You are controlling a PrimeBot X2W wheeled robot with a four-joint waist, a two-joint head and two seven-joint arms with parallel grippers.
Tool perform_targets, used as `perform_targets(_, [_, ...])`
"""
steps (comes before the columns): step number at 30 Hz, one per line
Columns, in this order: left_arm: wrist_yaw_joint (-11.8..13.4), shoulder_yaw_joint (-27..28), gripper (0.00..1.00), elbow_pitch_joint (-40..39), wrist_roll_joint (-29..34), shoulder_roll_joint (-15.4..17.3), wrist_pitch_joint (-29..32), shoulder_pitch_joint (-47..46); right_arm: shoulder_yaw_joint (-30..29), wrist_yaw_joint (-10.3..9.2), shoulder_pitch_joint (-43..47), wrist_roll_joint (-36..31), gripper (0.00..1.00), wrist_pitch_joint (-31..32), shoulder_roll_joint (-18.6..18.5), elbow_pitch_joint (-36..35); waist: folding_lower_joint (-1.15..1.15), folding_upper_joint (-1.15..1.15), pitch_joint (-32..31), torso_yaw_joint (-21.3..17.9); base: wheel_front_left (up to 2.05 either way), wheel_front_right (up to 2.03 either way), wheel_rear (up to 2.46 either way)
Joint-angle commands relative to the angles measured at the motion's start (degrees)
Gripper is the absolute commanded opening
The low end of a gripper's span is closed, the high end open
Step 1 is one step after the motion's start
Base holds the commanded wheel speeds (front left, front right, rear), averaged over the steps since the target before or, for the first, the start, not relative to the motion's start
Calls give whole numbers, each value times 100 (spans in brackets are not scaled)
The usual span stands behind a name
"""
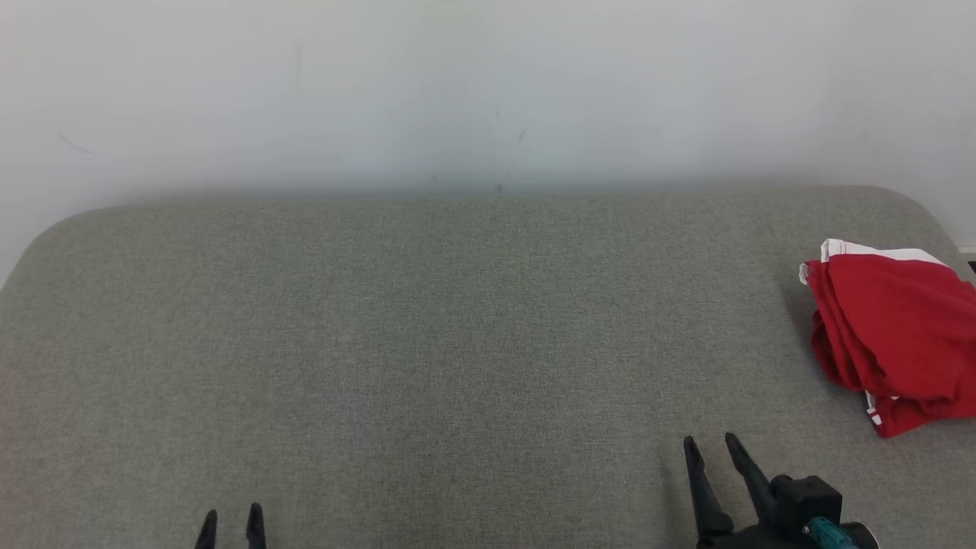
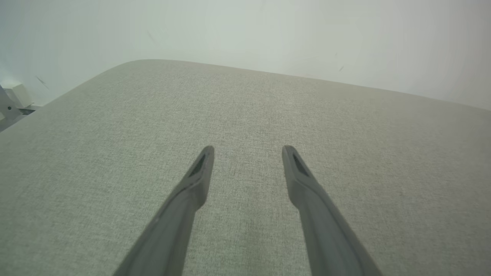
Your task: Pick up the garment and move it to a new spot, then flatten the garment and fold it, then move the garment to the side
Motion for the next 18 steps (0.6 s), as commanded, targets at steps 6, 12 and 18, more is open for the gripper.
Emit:
perform_targets(6, [-6, 60, 0, 131, -413, -10, 178, -99, -105, 0, -14, 434, 0, 185, 1, 78, 0, 0, 0, 8, 0, 0, 0])
perform_targets(12, [-16, 58, 0, 71, -1086, -6, 335, -165, -140, 0, -6, 1147, 0, 340, 1, -62, 0, 0, 1, 18, 0, 0, 0])
perform_targets(18, [-24, 52, 0, 10, -1705, -2, 471, -225, -167, 1, 4, 1802, 0, 472, 1, -198, 0, 0, 1, 28, 0, 0, 0])
